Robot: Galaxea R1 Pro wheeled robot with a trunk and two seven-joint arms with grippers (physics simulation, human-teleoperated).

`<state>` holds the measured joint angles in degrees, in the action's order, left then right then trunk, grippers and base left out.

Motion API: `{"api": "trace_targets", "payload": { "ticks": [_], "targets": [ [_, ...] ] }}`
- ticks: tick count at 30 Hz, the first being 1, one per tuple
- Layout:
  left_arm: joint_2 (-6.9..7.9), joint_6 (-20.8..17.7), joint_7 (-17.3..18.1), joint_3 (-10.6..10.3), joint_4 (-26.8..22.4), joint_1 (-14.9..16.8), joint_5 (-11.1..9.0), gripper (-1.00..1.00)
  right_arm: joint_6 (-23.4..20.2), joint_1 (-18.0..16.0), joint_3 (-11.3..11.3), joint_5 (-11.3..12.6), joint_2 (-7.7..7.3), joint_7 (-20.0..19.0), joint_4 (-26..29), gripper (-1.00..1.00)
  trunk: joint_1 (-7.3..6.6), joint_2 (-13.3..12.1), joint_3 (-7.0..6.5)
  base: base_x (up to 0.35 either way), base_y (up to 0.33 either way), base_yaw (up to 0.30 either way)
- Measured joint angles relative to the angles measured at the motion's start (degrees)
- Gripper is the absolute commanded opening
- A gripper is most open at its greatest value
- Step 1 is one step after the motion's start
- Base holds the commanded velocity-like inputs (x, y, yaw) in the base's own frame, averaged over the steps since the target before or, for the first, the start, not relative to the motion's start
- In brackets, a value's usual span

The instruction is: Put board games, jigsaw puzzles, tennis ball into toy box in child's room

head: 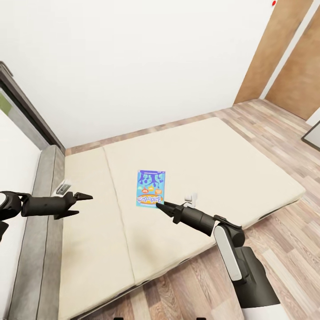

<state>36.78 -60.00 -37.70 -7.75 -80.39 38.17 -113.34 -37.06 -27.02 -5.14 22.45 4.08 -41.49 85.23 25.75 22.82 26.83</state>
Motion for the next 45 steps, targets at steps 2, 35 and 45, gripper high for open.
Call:
{"api": "trace_targets", "payload": {
  "ticks": [2, 35, 45],
  "targets": [
    [0.00, 0.0, 0.0, 0.0, 0.0, 0.0, 0.0, 1.00, 0.0, 0.0, 0.0, 0.0, 0.00, 0.0, 0.0, -1.00, 0.00, 0.0, 0.00, 0.000, -0.016, 0.072],
    [-0.08, 0.0, -0.1, -0.2, 0.0, 0.0, 0.0, 1.00, 0.0, 0.0, -0.1, -0.1, 0.03, 0.0, 0.0, -1.00, 0.00, 0.0, -0.19, 0.000, -0.001, 0.205],
    [-0.09, 0.0, -0.2, -0.3, 0.0, 0.0, 0.0, 1.00, 0.0, 0.0, -0.1, 0.0, 0.03, 0.0, 0.0, -1.00, 0.00, 0.0, -0.19, 0.003, -0.049, 0.099]
  ]
}}
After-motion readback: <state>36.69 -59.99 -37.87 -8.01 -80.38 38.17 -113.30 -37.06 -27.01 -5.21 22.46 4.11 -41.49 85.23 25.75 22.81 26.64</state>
